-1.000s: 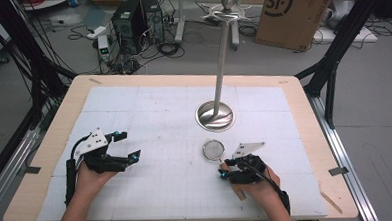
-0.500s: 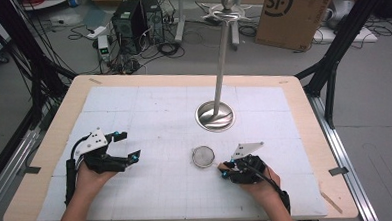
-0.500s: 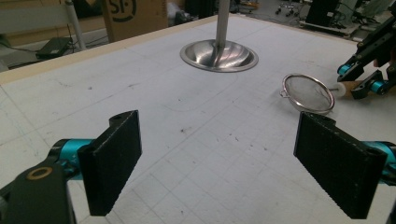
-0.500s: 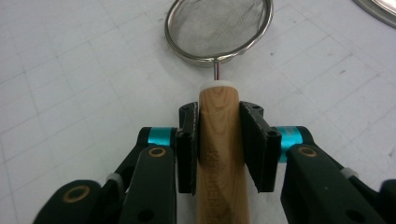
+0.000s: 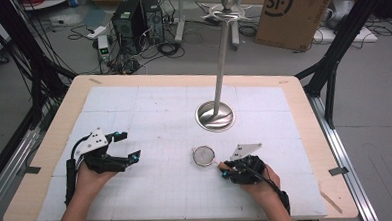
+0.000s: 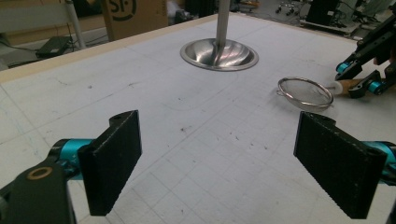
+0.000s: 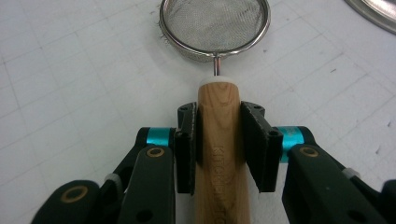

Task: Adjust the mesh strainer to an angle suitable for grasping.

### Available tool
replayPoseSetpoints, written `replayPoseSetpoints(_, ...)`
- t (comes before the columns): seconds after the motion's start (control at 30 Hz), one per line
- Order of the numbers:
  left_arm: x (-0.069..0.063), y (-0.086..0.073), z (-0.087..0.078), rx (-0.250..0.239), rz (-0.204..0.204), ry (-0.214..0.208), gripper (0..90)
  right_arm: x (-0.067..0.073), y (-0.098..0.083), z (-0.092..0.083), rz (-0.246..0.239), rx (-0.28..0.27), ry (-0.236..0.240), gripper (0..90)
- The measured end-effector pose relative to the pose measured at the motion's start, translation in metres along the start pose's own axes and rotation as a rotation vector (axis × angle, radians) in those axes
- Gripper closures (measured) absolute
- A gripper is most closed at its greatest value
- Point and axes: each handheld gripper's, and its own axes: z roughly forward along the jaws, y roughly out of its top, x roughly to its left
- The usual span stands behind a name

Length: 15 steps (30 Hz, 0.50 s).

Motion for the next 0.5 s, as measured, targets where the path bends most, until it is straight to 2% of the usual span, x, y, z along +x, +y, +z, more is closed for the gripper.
replayPoseSetpoints(0.07, 0.0, 0.0, 0.0, -0.002, -0.003, 0.0, 15.7, 0.0, 0.001, 0.0, 0.001, 0.002, 0.0, 67.5)
replayPoseSetpoints(0.23, 0.0, 0.0, 0.0, -0.003, -0.003, 0.0, 15.8, 0.003, 0.005, 0.006, -0.005, -0.014, 0.033, 67.5)
replayPoseSetpoints(0.33, 0.0, 0.0, 0.001, 0.002, -0.001, -0.003, 15.8, 0.011, 0.013, 0.013, -0.028, -0.015, 0.073, 67.6)
replayPoseSetpoints(0.5, 0.0, 0.0, 0.0, -0.005, 0.0, -0.002, 15.8, 0.032, 0.032, 0.031, -0.093, -0.018, 0.121, 67.5)
